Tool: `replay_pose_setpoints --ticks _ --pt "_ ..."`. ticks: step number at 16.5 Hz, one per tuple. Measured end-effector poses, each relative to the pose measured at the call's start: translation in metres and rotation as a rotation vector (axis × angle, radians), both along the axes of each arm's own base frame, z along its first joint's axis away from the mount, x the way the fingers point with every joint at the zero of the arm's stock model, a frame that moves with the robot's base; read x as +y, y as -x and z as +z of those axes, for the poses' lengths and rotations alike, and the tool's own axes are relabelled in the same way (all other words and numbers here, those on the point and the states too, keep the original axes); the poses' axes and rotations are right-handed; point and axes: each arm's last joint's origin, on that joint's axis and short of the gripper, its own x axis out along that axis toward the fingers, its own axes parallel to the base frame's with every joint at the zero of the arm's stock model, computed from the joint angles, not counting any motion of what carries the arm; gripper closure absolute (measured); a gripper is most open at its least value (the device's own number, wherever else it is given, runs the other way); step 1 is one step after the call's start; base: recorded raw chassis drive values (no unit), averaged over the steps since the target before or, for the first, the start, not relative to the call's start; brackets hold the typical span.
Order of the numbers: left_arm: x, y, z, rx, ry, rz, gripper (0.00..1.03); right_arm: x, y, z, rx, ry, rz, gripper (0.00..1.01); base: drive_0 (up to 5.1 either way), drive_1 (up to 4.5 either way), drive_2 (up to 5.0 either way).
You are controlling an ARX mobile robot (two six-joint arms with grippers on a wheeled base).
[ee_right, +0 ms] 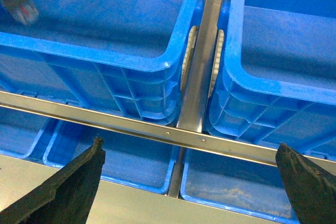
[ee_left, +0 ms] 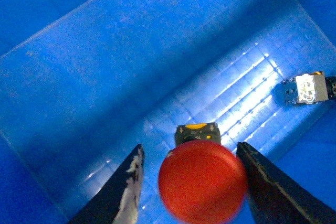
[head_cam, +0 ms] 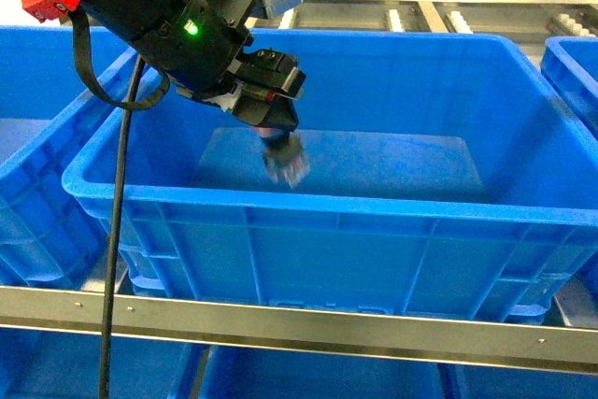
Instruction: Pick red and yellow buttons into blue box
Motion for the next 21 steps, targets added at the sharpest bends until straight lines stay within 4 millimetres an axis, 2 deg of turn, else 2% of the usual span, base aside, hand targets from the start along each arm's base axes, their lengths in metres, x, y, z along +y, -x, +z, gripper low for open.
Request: replay_pose_setpoints --ticks 3,7,9,11,13,15,17,19,21 --pt "0.001 0.0 0.0 0.0 0.0 0.003 0.4 0.0 0.0 0.0 0.0 0.0 0.0 0.03 0.0 0.0 0.0" --pt "0.003 -0.001 0.0 0.001 -0.001 0.008 0.24 0.0 0.0 0.0 0.0 0.0 0.0 0.03 0.0 0.0 0.0" --pt "0.005 -0.001 0.0 0.0 -0.001 0.012 0.04 0.0 0.0 0.0 0.0 0.0 0.0 0.03 0.0 0.0 0.0" --pt "0.005 -0.002 0.0 -0.019 -0.003 0.017 0.05 0.0 0.0 0.0 0.0 0.0 0.0 0.03 0.0 0.0 0.0" --pt "0.017 0.044 0.007 -0.027 -0.004 -0.012 0.05 0.0 0.0 0.0 0.0 0.001 -0.002 0.03 0.0 0.0 0.0" --pt "0.032 0.078 0.029 -0.11 0.023 -0.032 0.05 0.0 0.0 0.0 0.0 0.001 -0.002 0.03 0.0 0.0 0.0" --pt "0.06 0.128 0.046 -0.18 0.049 -0.035 0.05 0.0 0.0 0.0 0.0 0.001 -0.002 0.03 0.0 0.0 0.0" --pt "0.076 0.163 0.052 -0.237 0.048 -0.037 0.05 0.0 0.0 0.0 0.0 0.001 -0.001 0.03 0.0 0.0 0.0" --pt "0.091 0.211 0.053 -0.332 0.049 -0.034 0.05 0.0 0.0 0.0 0.0 0.001 -0.001 0.03 0.0 0.0 0.0"
